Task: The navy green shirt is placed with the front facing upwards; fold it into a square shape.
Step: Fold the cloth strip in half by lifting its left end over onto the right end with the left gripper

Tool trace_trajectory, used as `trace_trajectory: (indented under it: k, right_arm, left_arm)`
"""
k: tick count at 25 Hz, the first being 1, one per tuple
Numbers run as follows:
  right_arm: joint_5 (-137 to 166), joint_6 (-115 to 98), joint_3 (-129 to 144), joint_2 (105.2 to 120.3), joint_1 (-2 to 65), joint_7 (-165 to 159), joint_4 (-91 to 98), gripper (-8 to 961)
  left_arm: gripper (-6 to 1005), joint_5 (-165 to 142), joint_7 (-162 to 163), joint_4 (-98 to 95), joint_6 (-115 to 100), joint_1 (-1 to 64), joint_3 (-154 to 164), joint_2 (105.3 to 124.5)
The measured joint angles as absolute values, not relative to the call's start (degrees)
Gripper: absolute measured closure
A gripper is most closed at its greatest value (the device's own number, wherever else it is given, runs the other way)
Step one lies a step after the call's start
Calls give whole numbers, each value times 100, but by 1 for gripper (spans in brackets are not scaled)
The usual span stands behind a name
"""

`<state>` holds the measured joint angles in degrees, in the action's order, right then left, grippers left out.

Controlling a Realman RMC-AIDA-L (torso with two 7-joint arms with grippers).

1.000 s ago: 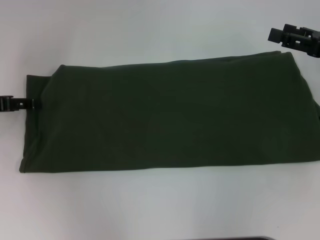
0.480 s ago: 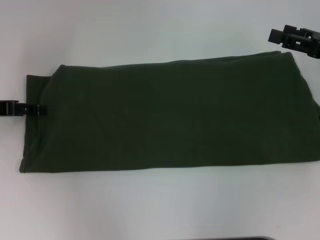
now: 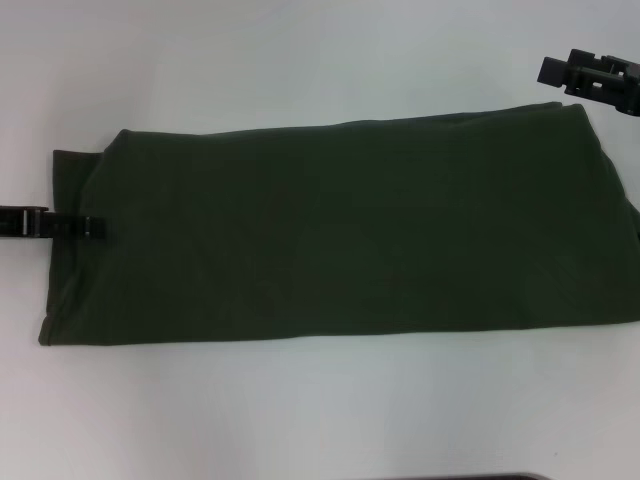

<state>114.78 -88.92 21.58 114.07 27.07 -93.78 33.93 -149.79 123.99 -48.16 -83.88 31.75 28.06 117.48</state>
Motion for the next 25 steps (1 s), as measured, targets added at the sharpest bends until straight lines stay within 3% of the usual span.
trace_trajectory:
  k: [25]
  right_arm:
    - [11469,-8885,2153,11433,2709,-9376,3392,23]
  left_arm:
    - [176,-14853,12213,-4850,-8205,3242,2840,11760]
